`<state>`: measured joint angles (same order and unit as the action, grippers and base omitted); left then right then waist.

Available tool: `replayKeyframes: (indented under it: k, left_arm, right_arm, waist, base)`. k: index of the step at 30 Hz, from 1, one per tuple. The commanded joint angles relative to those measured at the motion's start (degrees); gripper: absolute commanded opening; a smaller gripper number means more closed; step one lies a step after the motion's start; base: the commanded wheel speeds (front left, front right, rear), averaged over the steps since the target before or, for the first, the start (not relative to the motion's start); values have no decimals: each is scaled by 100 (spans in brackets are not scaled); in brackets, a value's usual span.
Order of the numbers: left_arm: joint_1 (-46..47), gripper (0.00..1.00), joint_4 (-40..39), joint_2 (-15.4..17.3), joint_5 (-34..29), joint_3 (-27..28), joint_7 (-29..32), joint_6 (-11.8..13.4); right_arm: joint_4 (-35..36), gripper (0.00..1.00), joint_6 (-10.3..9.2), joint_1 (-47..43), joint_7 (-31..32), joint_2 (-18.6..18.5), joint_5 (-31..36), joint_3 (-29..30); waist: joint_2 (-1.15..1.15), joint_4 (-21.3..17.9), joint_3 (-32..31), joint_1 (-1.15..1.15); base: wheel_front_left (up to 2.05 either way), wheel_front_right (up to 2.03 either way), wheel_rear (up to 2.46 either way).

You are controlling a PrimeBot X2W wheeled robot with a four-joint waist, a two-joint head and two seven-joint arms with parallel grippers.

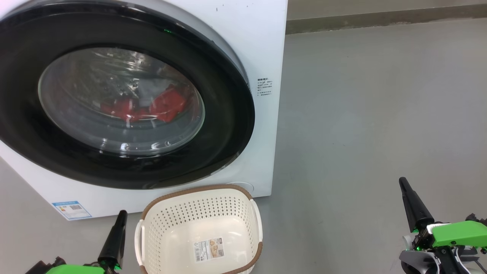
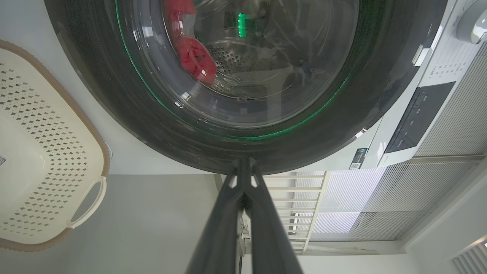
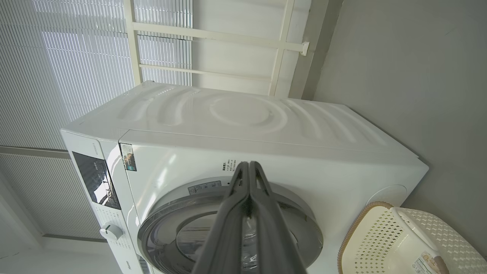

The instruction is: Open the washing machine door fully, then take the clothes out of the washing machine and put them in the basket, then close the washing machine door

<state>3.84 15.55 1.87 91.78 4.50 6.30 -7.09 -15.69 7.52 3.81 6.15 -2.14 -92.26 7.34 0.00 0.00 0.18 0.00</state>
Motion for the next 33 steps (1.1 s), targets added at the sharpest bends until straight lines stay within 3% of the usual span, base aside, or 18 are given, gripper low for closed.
replayKeyframes:
  k: [1, 4, 5, 18, 20, 33]
  left_arm:
    - [235, 0, -152, 100, 41, 200, 17, -40]
    - [235, 0, -152, 100, 41, 200, 17, -40]
    - [0, 100, 0, 0, 0, 0, 0, -1]
    - [-176, 100, 107, -55, -143, -65, -140, -1]
    - [-196, 100, 65, -31, -299, -68, -192, -2]
    - [-248, 100, -91, -9, -1338, -94, -396, -6]
  right_arm:
    - [167, 0, -3, 237, 32, -74, 7, -85]
    - [167, 0, -3, 237, 32, -74, 7, -85]
    - [0, 100, 0, 0, 0, 0, 0, 0]
    - [-193, 100, 1, -171, -143, 55, 102, -160]
    - [-185, 100, 1, -181, -196, 22, 222, -208]
    - [-156, 100, 0, -196, -398, -44, 999, -382]
  waist:
    - [0, 0, 0, 0]
    - [0, 0, 0, 0]
    - [0, 0, 0, 0]
    - [0, 8, -3, 10]
    - [0, 9, 12, 1]
    - [0, 17, 46, 0]
  base:
    - [0, 0, 0]
    - [0, 0, 0]
    - [0, 0, 0]
    - [0, 0, 0]
    - [0, 0, 0]
    - [0, 0, 0]
